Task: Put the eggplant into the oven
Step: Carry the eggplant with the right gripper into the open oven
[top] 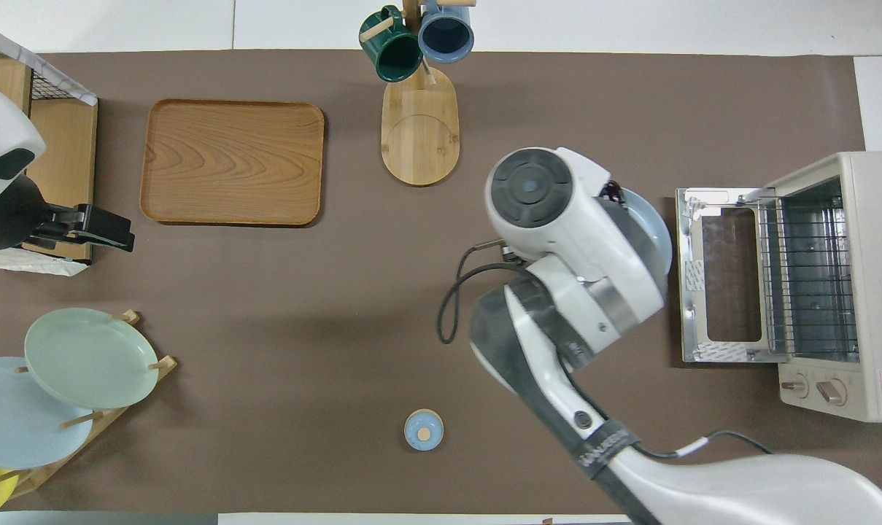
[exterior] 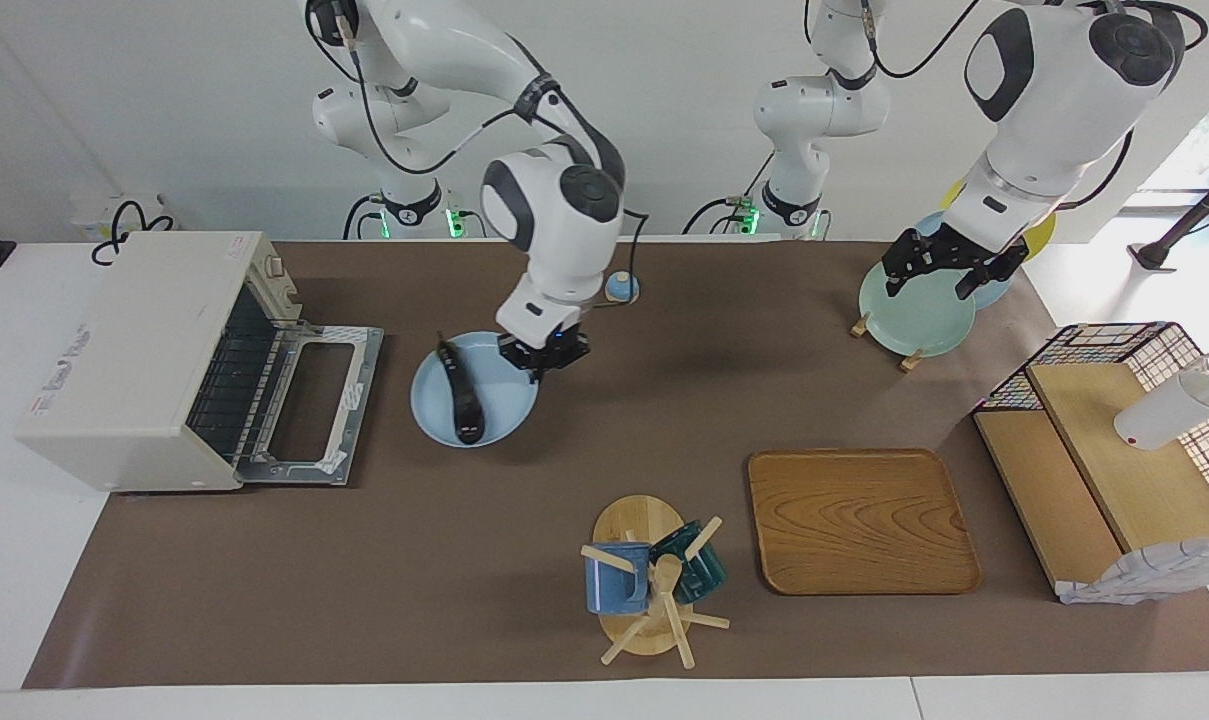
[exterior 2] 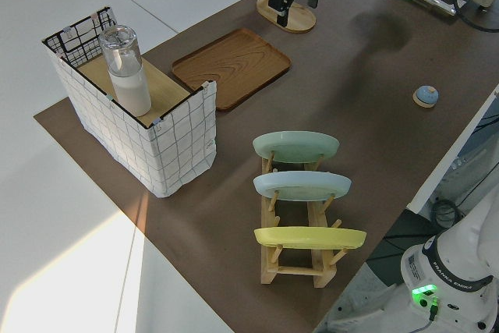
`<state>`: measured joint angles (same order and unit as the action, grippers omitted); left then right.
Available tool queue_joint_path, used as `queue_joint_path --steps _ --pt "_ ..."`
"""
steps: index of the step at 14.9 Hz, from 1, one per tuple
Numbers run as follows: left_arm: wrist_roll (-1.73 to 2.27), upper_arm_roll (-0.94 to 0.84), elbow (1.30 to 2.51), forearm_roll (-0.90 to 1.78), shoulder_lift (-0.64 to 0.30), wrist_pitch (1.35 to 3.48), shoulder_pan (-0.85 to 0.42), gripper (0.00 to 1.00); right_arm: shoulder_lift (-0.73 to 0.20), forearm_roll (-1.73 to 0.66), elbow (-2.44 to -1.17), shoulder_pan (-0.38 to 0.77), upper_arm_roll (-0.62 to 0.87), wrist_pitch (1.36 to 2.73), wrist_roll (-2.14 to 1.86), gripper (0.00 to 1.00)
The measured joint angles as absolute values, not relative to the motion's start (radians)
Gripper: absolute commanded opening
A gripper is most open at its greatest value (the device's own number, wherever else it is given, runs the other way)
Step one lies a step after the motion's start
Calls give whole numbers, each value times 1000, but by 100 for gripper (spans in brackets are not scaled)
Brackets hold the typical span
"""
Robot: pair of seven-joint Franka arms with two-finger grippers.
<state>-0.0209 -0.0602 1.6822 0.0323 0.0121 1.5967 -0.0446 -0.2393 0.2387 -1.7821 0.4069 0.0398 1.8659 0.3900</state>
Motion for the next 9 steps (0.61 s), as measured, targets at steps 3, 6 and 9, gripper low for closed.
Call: queue_joint_path --steps 3,6,9 --pt "-21 -60 1682 32 12 1597 -45 100 -133 263 -1946 268 39 1873 256 0" --pt "-21 -60 1682 32 13 1597 -44 100 -102 323 -2004 210 40 1868 186 0" --pt "-21 -60 1682 32 13 1600 -44 100 -86 370 -2030 174 43 1867 137 0"
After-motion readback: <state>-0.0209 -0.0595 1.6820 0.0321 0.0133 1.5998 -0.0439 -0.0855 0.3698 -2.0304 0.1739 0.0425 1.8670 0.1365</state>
